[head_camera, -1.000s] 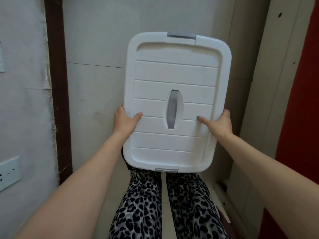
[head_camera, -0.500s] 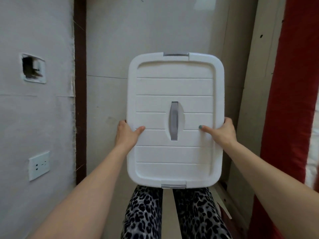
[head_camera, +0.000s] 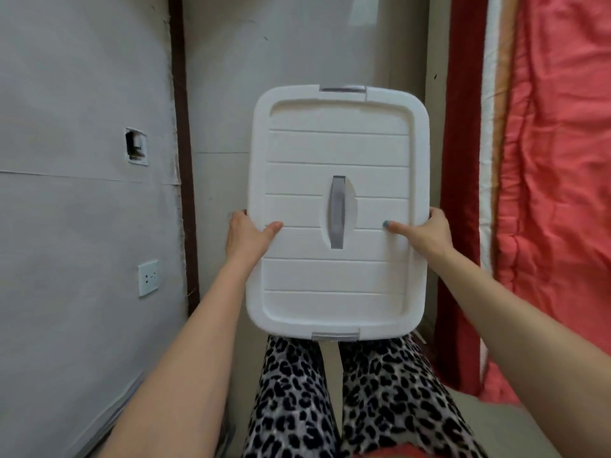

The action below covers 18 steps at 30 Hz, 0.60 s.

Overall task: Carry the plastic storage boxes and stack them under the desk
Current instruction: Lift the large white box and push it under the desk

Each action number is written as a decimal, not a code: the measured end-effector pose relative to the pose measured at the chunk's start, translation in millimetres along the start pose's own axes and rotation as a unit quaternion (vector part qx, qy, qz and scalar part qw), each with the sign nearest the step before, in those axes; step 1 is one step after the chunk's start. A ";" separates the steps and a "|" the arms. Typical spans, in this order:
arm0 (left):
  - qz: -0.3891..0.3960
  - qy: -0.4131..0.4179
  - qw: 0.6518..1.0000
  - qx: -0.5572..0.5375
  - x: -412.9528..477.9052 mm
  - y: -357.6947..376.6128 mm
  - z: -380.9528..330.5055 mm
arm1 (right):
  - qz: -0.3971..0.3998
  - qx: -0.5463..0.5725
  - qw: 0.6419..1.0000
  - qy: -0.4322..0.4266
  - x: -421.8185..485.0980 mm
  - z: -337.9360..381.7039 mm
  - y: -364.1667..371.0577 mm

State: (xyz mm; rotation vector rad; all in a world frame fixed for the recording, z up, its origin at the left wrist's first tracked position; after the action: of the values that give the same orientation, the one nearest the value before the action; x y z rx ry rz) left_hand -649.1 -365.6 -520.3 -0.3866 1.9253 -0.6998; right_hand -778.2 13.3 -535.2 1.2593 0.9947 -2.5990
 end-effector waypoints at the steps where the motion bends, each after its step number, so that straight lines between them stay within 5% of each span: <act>1: -0.001 0.001 1.000 -0.015 -8.5 -9.2 -3.5 | 0.002 0.007 1.000 -0.006 -10.0 7.2 -7.0; 18: -0.100 0.133 0.970 -0.176 -155.3 -206.8 -122.4 | -0.052 0.153 0.971 -0.175 -174.8 175.5 -133.7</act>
State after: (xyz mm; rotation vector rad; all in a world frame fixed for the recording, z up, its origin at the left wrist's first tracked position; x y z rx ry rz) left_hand -698.2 -405.1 -241.2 -0.7473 2.2961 -0.5558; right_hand -827.0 -19.1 -259.9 0.7603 0.6320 -2.9987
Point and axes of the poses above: each hand's wrist, its own x-axis towards the middle knuckle, its own y-axis out of the palm, z = x × y, the point moved 10 cm from there along x, towards the middle knuckle, and after that the axes turned 3 degrees about x, right-handed, at the moved point
